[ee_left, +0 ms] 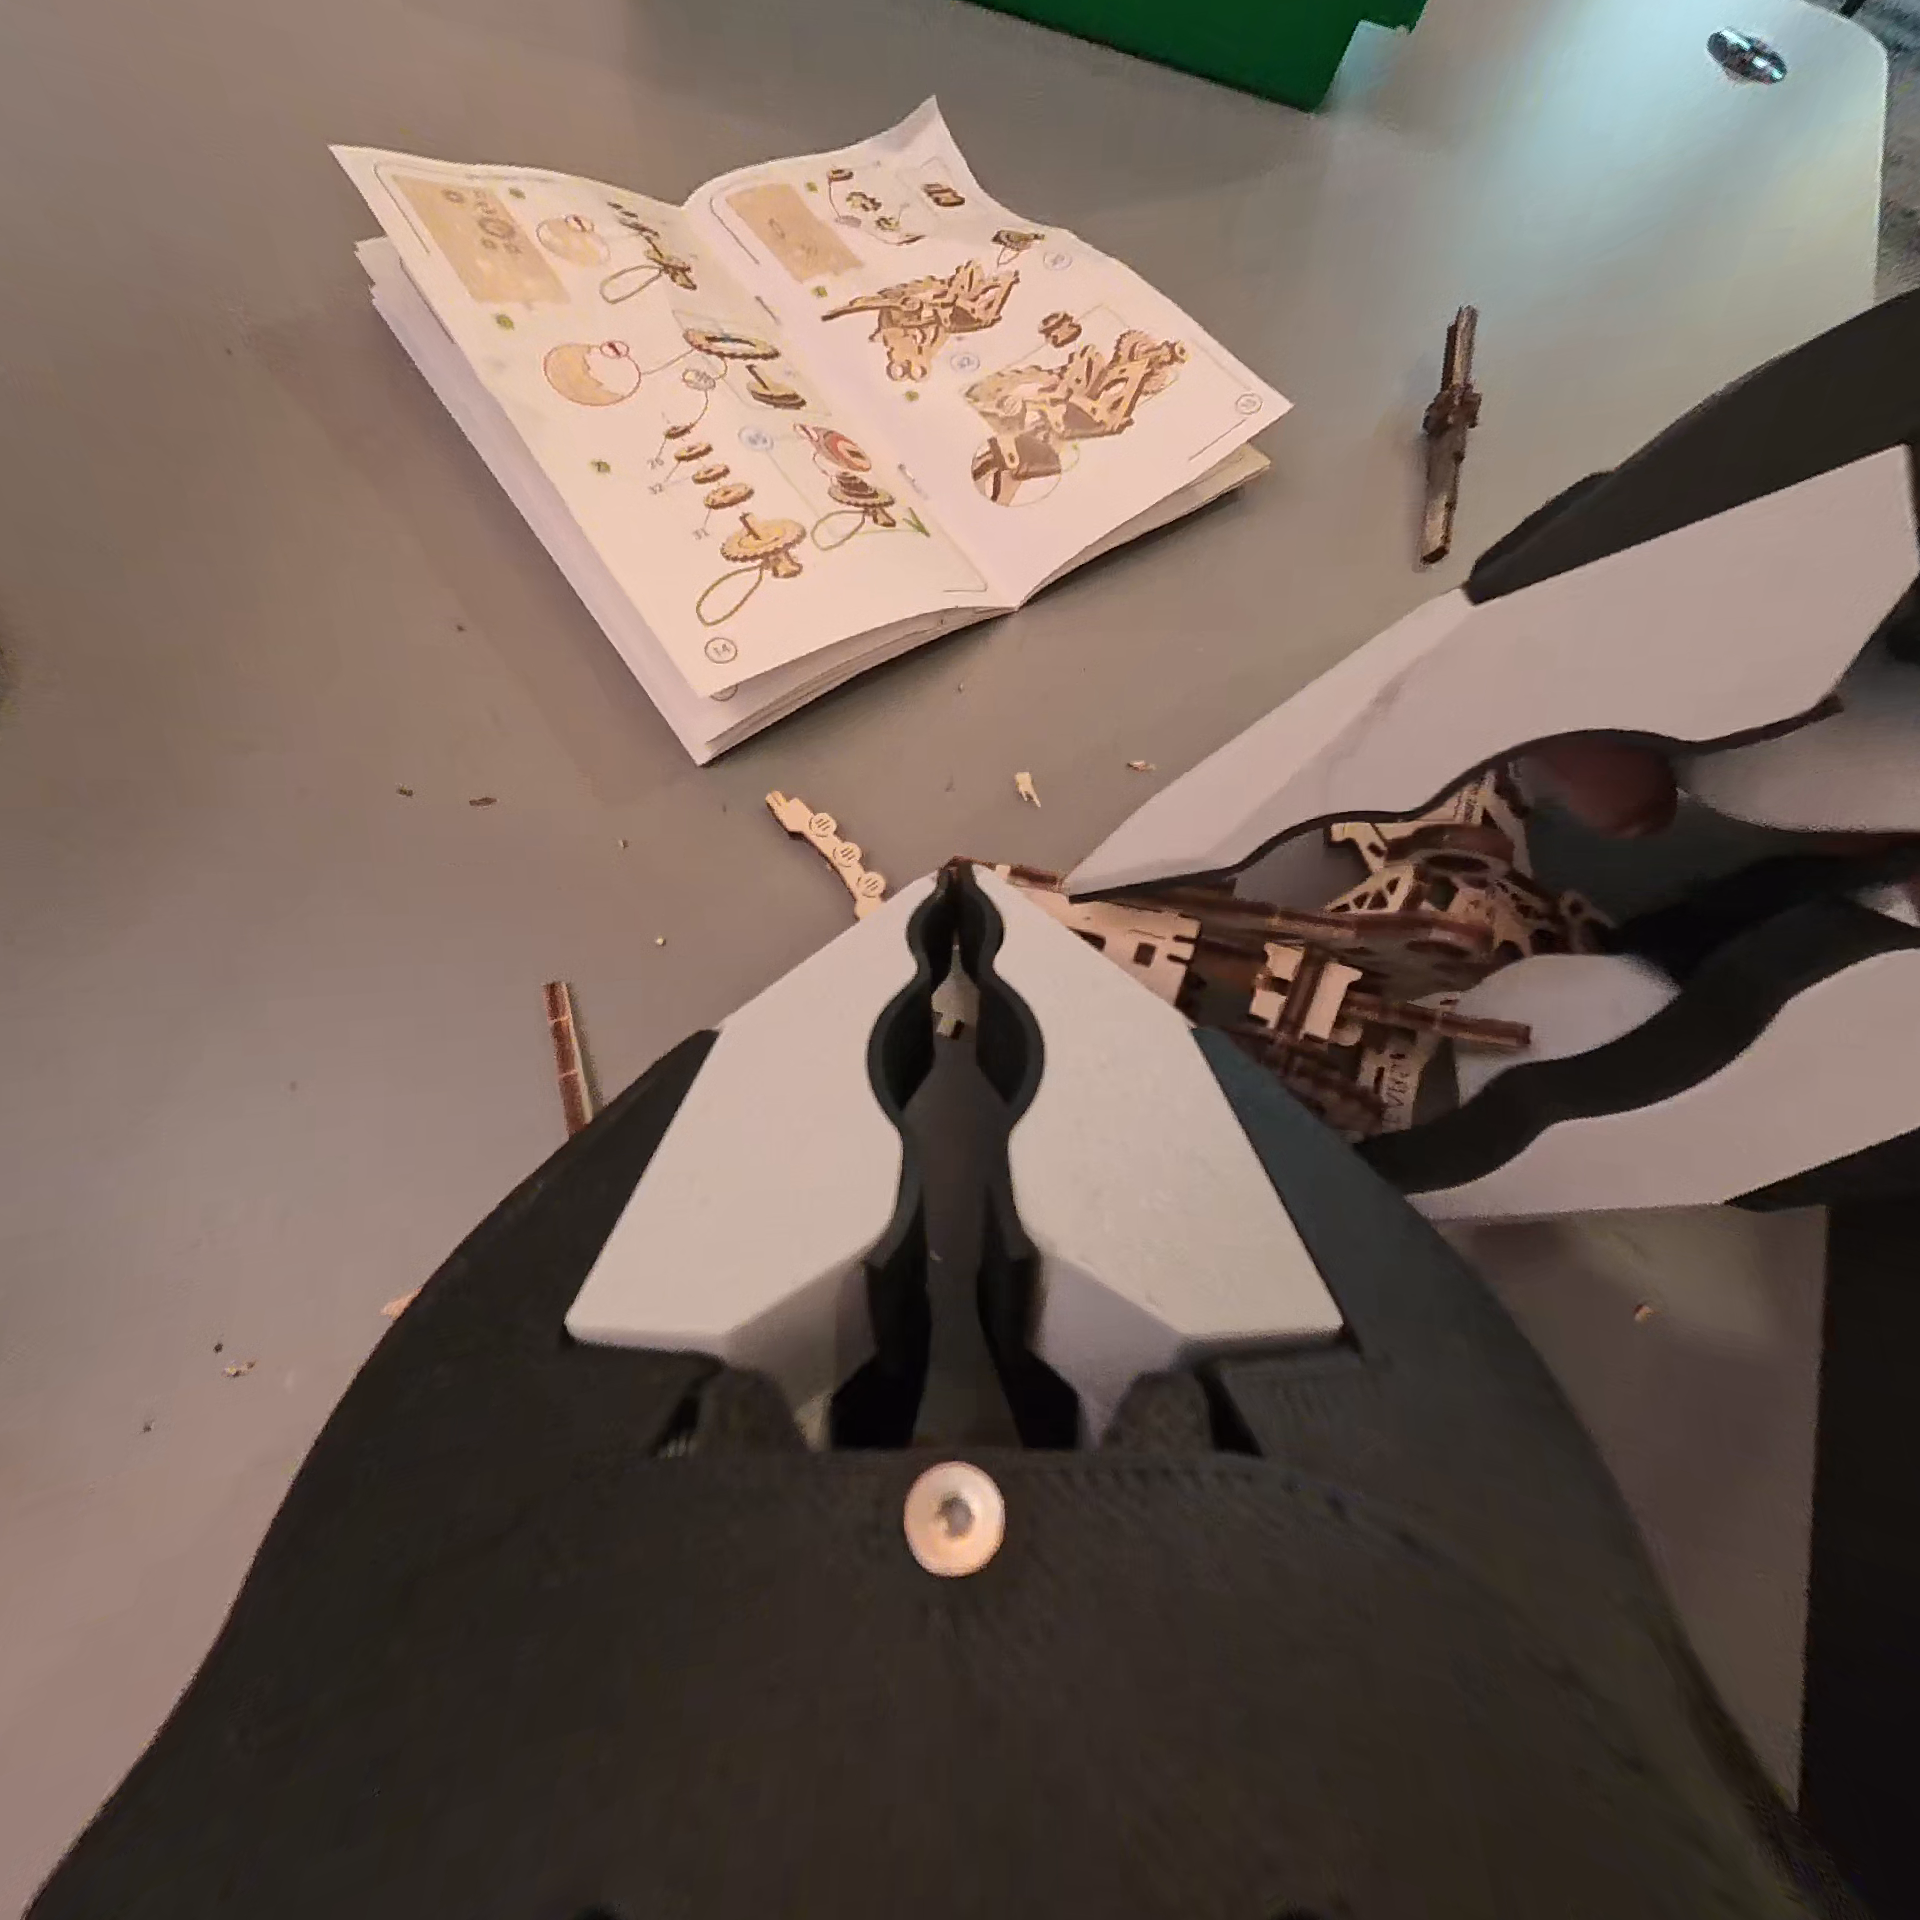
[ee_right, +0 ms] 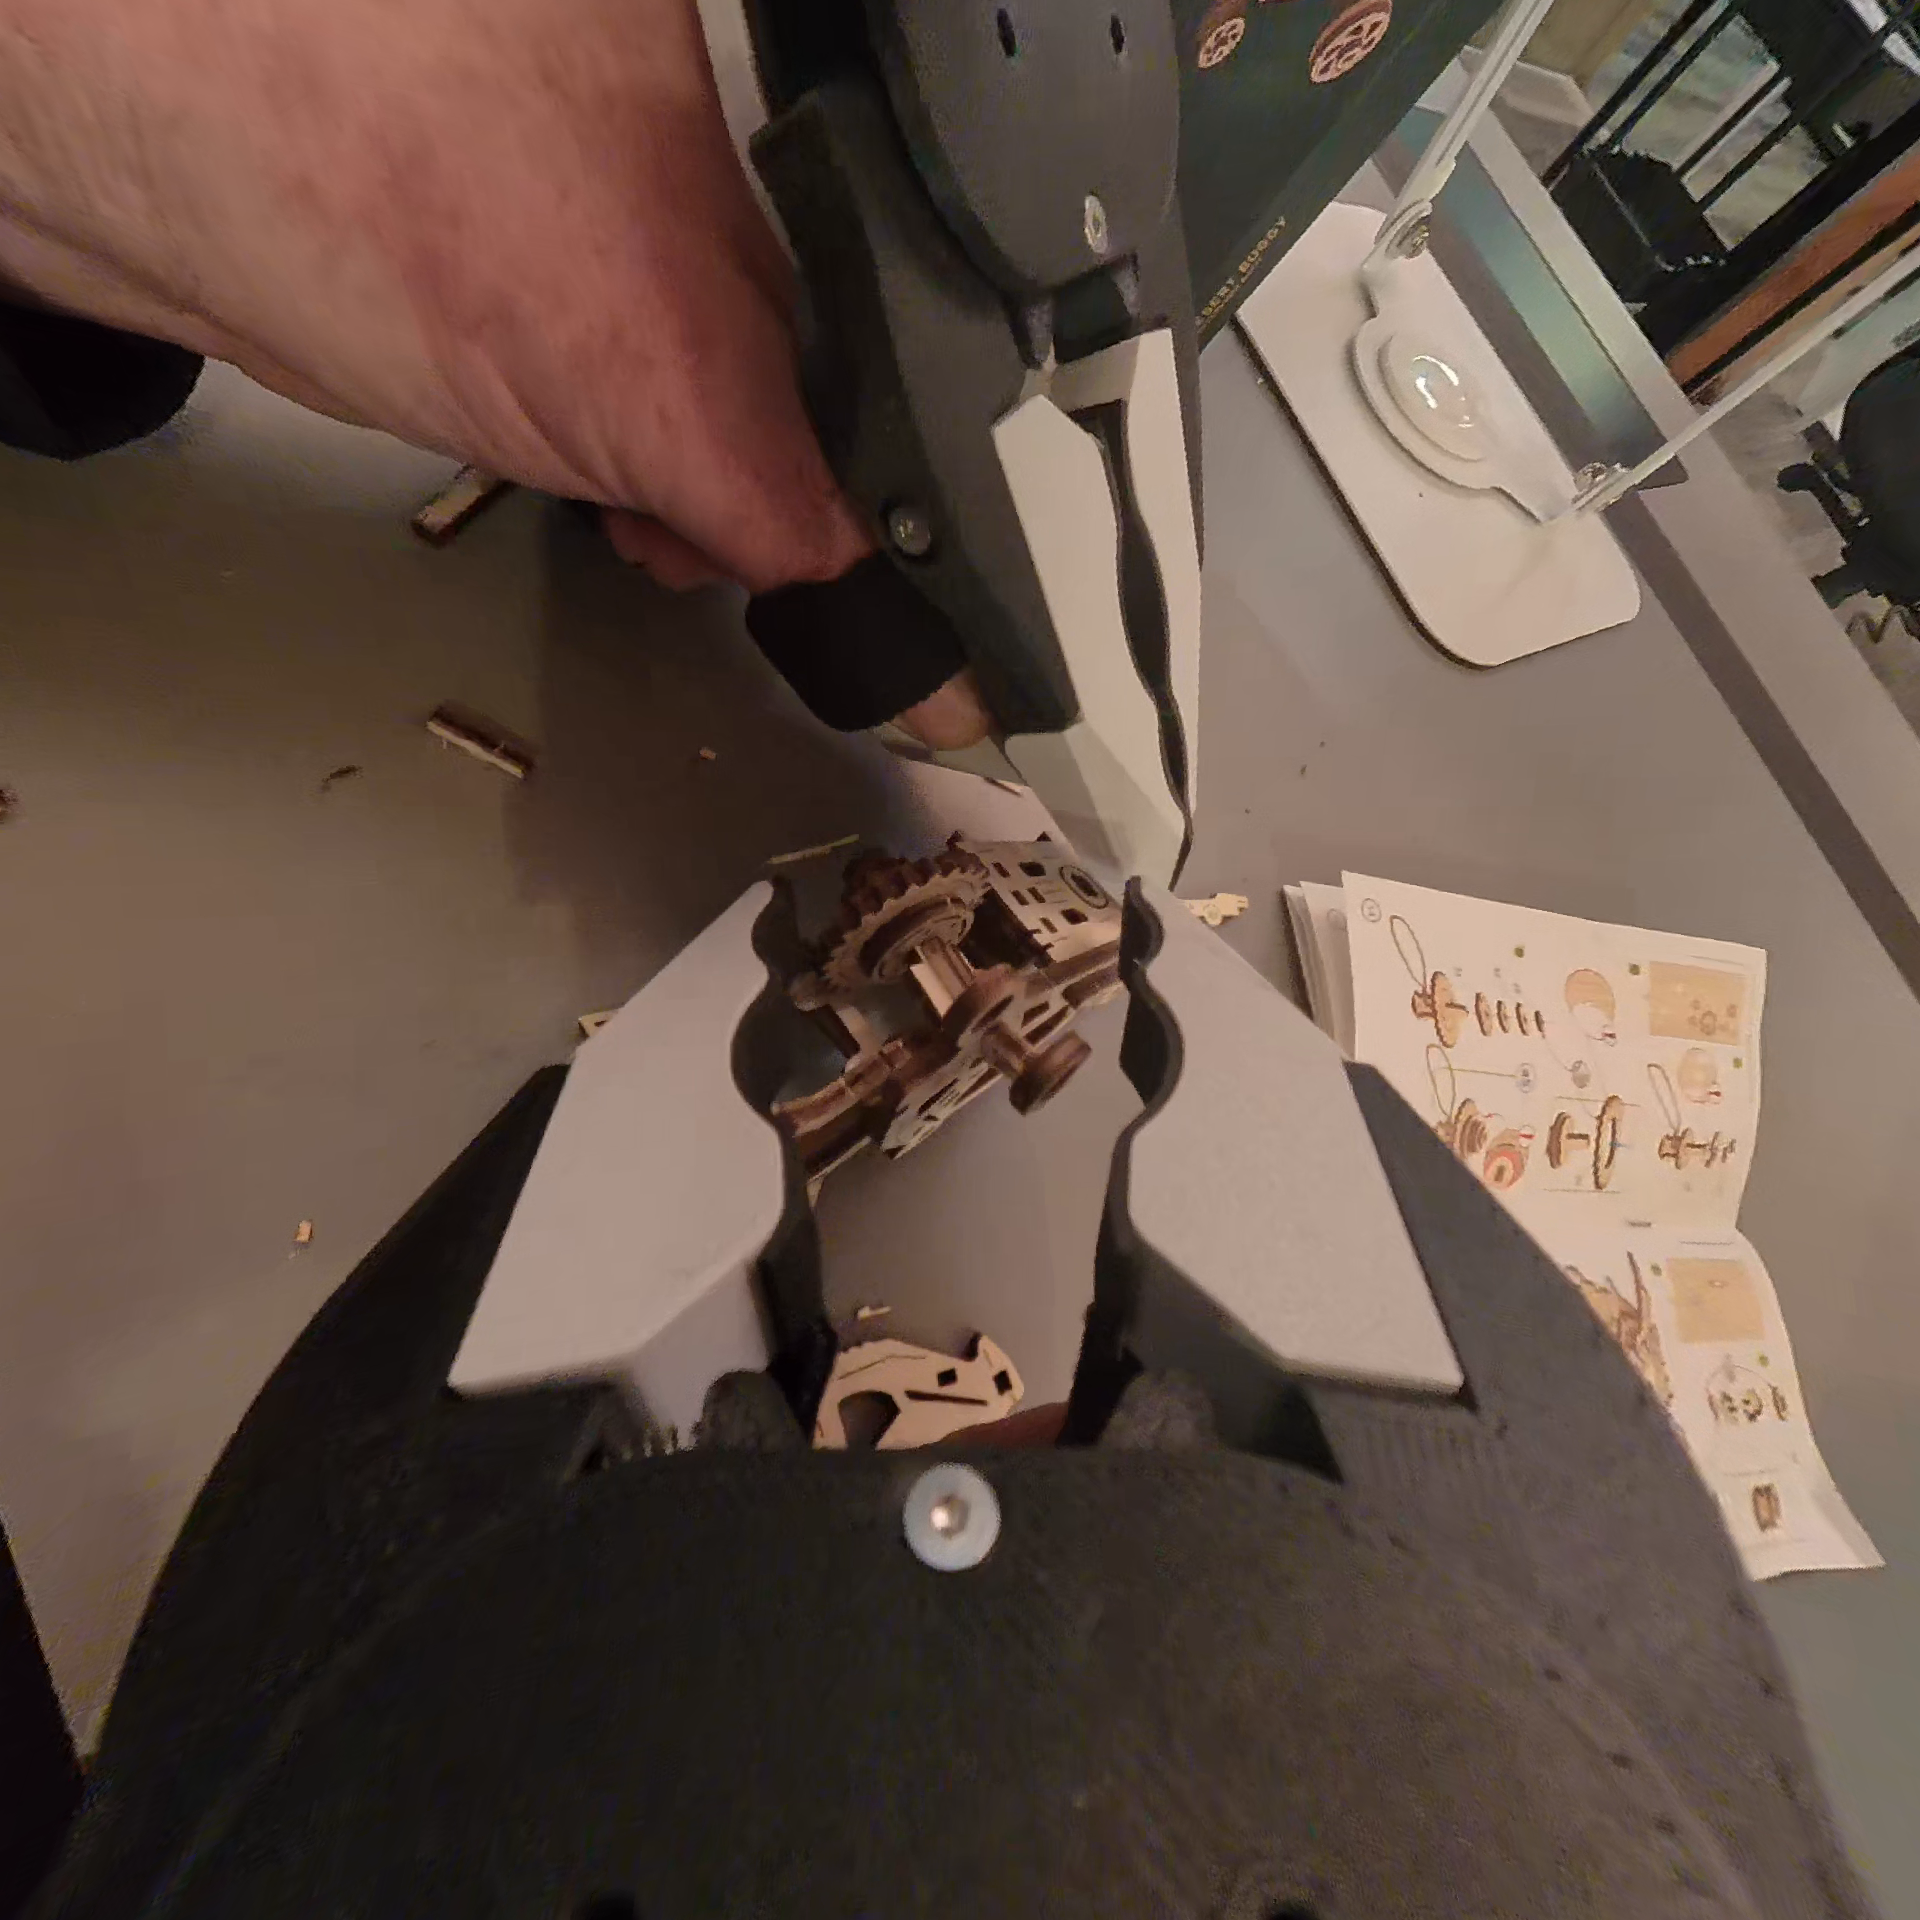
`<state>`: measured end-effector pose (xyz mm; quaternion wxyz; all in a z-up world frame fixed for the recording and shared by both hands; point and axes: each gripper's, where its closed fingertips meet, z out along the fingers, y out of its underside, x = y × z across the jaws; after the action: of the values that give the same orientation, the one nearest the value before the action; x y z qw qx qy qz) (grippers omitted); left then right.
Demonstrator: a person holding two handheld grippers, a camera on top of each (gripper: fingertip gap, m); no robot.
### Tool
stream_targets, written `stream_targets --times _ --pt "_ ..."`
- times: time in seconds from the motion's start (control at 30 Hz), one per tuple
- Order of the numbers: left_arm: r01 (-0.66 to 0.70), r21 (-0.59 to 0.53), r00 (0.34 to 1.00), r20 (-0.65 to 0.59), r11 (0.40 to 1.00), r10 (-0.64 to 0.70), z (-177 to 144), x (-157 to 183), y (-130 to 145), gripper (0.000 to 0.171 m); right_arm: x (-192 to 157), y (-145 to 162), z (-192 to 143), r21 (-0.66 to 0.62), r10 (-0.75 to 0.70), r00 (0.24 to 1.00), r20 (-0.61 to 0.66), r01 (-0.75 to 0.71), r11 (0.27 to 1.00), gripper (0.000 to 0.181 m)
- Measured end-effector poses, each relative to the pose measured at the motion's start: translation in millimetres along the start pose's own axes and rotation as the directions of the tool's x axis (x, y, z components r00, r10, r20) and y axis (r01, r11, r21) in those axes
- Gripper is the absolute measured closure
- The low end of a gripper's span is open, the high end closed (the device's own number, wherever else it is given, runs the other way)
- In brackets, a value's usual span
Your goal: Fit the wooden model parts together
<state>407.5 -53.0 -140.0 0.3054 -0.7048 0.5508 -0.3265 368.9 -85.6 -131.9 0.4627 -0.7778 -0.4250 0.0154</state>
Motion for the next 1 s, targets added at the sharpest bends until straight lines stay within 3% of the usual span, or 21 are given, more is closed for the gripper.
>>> stream_targets --times 0.4,0.63,0.87,1.0 --pt "-0.107 -0.025 0.992 0.068 0.994 0.108 4 3 0 0.171 -17 9 -23 0.035 0.040 0.995 0.088 -0.043 0.998 0.094" --pt "-0.112 -0.018 0.992 0.064 0.994 0.113 5 4 -1 0.171 -7 26 -51 0.077 0.001 0.979 0.205 -0.017 0.997 0.102" --pt "-0.117 -0.021 0.991 0.059 0.993 0.119 5 5 -1 0.171 -4 25 -39 0.099 -0.086 0.946 0.314 0.058 0.993 0.116" --pt "-0.125 -0.020 0.991 0.053 0.992 0.126 6 7 -1 0.171 -7 26 -29 0.101 -0.119 0.942 0.314 0.092 0.991 0.122"
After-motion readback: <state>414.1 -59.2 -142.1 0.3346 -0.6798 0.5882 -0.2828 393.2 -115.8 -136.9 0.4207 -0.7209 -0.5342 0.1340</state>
